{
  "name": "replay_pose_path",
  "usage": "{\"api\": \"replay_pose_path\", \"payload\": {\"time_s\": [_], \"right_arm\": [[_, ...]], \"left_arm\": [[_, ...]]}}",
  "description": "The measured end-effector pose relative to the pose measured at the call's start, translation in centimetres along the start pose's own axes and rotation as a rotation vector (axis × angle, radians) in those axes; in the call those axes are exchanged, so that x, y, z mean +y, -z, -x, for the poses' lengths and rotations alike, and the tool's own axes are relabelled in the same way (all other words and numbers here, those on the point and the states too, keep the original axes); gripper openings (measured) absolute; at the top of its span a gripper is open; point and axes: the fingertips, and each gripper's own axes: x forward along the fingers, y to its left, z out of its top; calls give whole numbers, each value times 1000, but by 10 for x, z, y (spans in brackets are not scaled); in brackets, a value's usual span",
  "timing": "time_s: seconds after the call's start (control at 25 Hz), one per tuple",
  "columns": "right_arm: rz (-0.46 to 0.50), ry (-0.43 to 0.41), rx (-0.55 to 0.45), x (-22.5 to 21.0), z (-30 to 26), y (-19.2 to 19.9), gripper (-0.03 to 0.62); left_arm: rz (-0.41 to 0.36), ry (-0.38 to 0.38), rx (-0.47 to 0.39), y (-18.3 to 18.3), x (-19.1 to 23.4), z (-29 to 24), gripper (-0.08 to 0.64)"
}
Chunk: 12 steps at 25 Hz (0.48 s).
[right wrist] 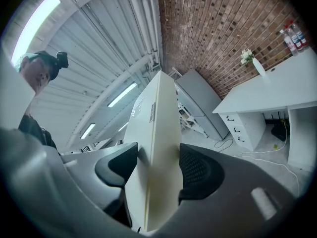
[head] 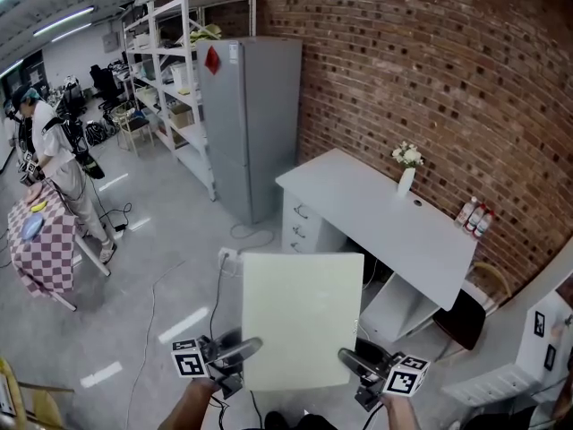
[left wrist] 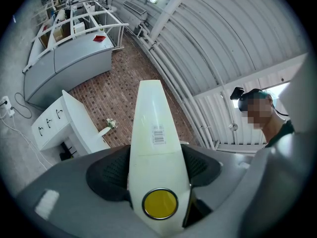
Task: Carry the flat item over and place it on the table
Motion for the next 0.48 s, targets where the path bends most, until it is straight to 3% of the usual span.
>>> {"api": "replay_pose_path", "payload": {"time_s": [0.48], "right_arm": [[-17,13,-13,-16,-21,-10,250]], "left_arm": [[14,0,7,-18,24,-6,313]]}}
